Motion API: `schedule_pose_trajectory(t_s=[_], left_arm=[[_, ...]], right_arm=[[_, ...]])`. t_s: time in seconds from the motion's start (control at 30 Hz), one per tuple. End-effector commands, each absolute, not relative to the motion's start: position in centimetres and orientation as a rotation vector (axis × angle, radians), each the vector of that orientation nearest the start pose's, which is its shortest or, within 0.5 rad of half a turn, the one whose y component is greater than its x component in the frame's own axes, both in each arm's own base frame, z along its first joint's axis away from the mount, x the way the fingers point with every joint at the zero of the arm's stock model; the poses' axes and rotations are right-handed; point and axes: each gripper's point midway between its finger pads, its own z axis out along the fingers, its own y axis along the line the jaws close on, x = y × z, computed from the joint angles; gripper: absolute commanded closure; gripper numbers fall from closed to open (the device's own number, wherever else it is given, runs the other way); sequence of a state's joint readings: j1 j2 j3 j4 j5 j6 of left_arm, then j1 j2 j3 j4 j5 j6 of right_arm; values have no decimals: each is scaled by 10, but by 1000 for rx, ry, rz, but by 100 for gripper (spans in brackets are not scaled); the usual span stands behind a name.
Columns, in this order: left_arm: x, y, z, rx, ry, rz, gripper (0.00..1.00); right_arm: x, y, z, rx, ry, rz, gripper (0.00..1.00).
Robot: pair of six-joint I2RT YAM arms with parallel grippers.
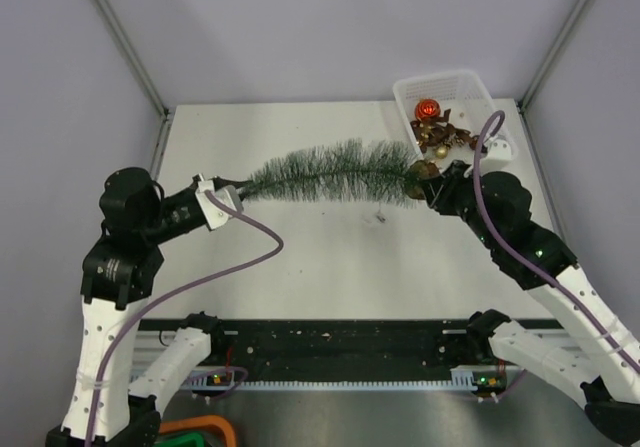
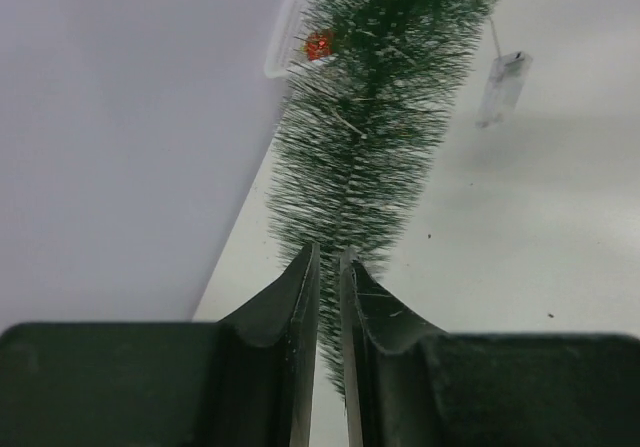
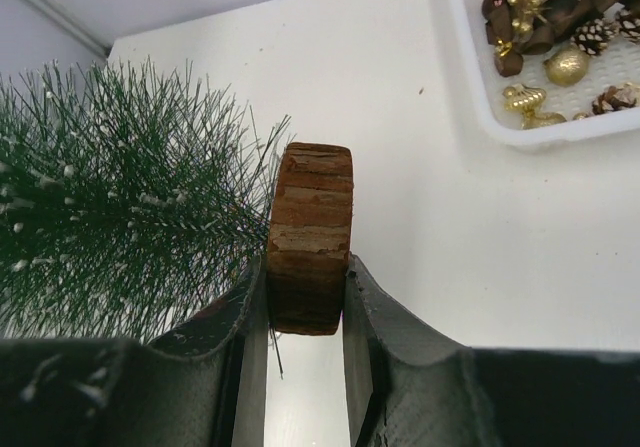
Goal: Decorate the small christmas tree
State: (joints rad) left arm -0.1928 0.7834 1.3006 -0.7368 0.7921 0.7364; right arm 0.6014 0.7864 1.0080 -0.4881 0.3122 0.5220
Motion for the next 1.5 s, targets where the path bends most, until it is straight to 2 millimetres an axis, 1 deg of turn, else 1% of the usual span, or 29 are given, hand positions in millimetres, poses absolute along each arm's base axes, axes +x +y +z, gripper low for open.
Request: schedule_pose_trajectory(t_s=[0.0, 0.07, 0.13, 0.17, 0.2, 0.27, 0.33, 0.37, 0.43, 0.5, 0.53, 0.57, 0.67, 0.7, 0.77, 0.8, 0.83, 0.87, 0.9, 0.97, 1.0, 1.07, 1.13, 1.2, 1.3, 1.4, 1.47], left_arm=[[222, -138, 393, 1290, 1153, -133, 80], [230, -136, 395, 1276, 1152, -105, 83], [241, -132, 398, 1247, 1163, -64, 92], [247, -129, 402, 1218, 1171, -48, 97], [251, -127, 405, 1164, 1199, -61, 100], [257, -124, 407, 1099, 1234, -71, 100], [259, -125, 404, 1040, 1261, -106, 99], [260, -125, 403, 1008, 1270, -126, 91], [265, -123, 401, 932, 1300, -152, 63], [274, -119, 405, 841, 1320, -168, 47], [280, -116, 406, 790, 1341, -184, 41], [287, -112, 408, 736, 1364, -206, 38], [302, -105, 408, 629, 1426, -355, 32], [307, -99, 407, 586, 1447, -413, 29], [312, -98, 403, 576, 1473, -542, 13], [317, -96, 396, 575, 1494, -572, 9], [317, -98, 391, 565, 1519, -634, 4], [316, -99, 386, 574, 1532, -668, 1], [314, -103, 377, 588, 1545, -705, 1], [303, -111, 364, 637, 1550, -778, 1], [296, -115, 354, 655, 1558, -821, 1], [285, -122, 341, 681, 1554, -878, 1], [272, -127, 337, 717, 1525, -920, 1], [251, -137, 337, 797, 1480, -1009, 1], [221, -149, 343, 918, 1405, -1112, 1], [202, -156, 341, 993, 1381, -1179, 1], [194, -158, 337, 1009, 1386, -1209, 1]], right_arm=[[244, 153, 328, 3, 1798, 607, 100], [239, 153, 325, -23, 1799, 615, 100], [235, 150, 322, -29, 1806, 609, 100], [233, 149, 320, -31, 1812, 608, 100], [231, 147, 320, -32, 1811, 607, 100], [229, 145, 324, -29, 1799, 611, 100], [226, 146, 332, -38, 1780, 625, 100], [225, 147, 336, -53, 1771, 637, 100], [221, 151, 347, -82, 1746, 665, 100], [216, 156, 360, -122, 1713, 708, 100], [212, 158, 367, -139, 1690, 728, 100], [207, 160, 373, -159, 1670, 757, 100], [193, 165, 391, -205, 1611, 832, 100], [189, 167, 396, -219, 1595, 850, 100], [181, 168, 409, -236, 1561, 886, 100], [179, 167, 415, -237, 1546, 897, 100], [176, 168, 419, -242, 1537, 908, 100], [174, 168, 424, -246, 1525, 920, 100], [172, 168, 429, -244, 1514, 935, 100], [168, 170, 441, -248, 1492, 963, 100], [166, 172, 444, -249, 1487, 980, 100], [163, 174, 455, -253, 1465, 1014, 100], [160, 180, 463, -268, 1452, 1053, 100], [158, 183, 470, -274, 1436, 1083, 100], [155, 187, 478, -273, 1418, 1132, 100], [153, 192, 485, -278, 1395, 1177, 100], [151, 193, 489, -276, 1380, 1197, 100]])
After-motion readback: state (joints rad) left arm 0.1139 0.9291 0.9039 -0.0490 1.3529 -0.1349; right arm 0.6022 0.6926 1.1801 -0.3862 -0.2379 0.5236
